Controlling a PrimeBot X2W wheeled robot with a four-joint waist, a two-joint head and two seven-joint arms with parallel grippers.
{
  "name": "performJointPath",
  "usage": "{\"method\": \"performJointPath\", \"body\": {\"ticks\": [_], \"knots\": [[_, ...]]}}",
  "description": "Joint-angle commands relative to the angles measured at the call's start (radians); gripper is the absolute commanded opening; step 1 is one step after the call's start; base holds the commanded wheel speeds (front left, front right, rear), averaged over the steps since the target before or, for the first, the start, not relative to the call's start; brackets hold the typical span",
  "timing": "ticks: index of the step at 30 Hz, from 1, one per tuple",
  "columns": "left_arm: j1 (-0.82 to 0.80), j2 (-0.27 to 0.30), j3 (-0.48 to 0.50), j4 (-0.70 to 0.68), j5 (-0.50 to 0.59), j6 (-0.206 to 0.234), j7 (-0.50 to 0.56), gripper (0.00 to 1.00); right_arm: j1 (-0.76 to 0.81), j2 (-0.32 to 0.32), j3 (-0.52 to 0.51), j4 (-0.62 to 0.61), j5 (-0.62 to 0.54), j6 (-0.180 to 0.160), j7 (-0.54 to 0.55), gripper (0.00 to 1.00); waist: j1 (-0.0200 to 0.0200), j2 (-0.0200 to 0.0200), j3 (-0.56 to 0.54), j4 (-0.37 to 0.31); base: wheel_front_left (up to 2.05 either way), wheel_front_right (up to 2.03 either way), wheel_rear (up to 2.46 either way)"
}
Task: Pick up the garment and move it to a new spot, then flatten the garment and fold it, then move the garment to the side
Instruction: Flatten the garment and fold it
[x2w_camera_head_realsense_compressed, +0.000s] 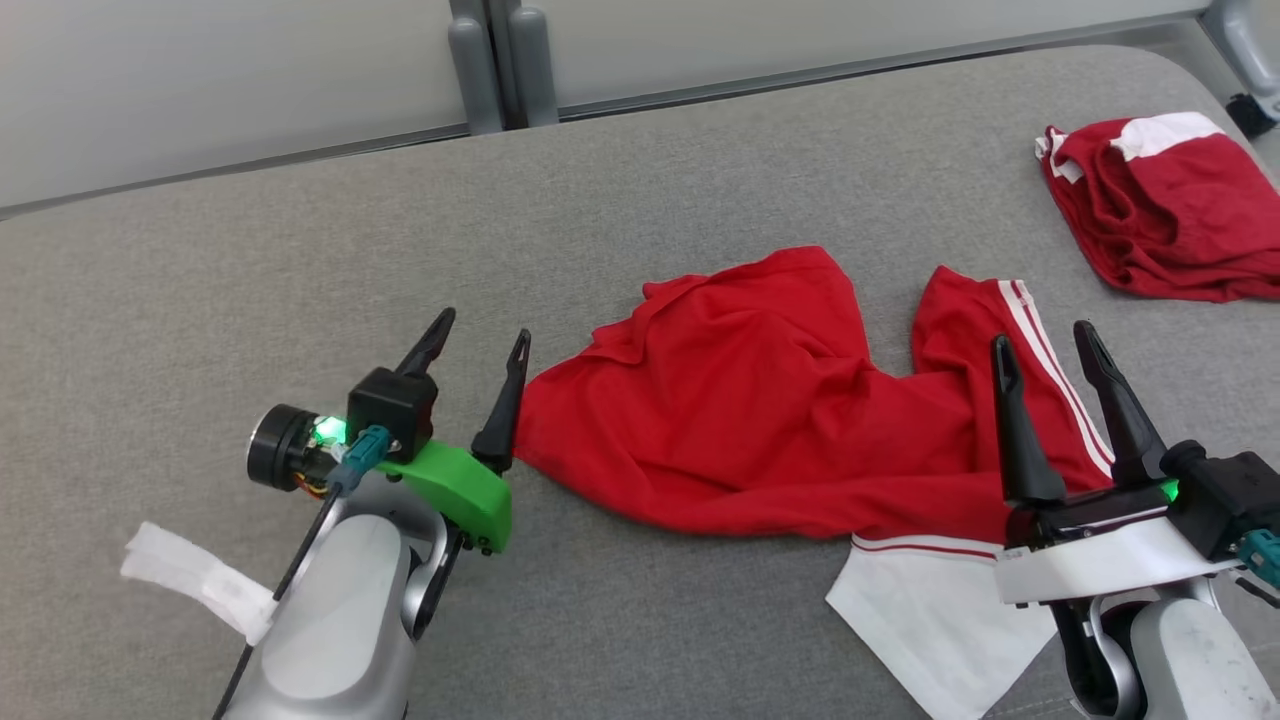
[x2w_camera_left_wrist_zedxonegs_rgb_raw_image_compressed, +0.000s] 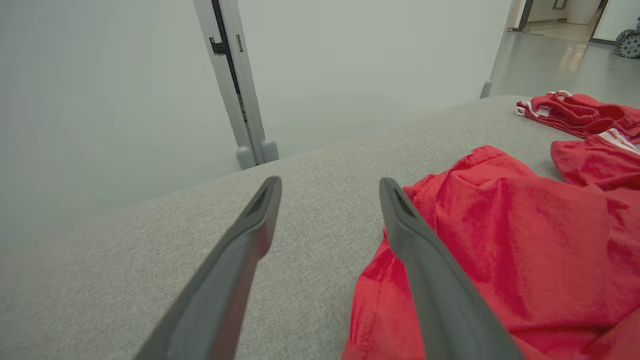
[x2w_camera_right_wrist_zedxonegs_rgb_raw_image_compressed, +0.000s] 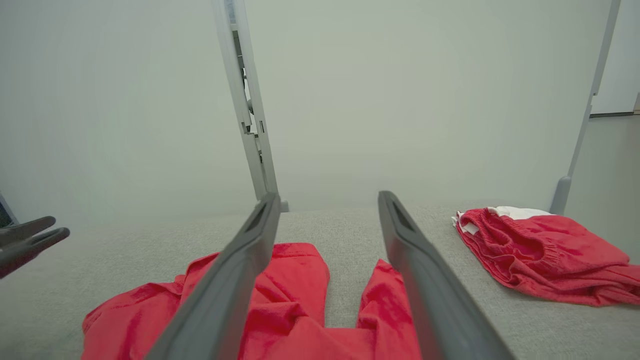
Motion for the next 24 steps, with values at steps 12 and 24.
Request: {"method": "performJointPath", "body": {"ticks": [12,24], "knots": [[-0.086,0.051,-0.146,0.275,-0.063,-0.006,0.018,1.0,-0.03,0.016,0.001,0.011,0.001,0.0,-0.003,1.0,0.0,0.0,0.05,-0.08,0.0,0.0,0.0],[-0.127,0.039,-0.214,0.388,-0.148,-0.007,-0.008,0.0,-0.033,0.018,-0.021,0.005,-0.003,0.0,-0.003,1.0,0.0,0.0,0.063,-0.067,0.0,0.0,0.0]]}}
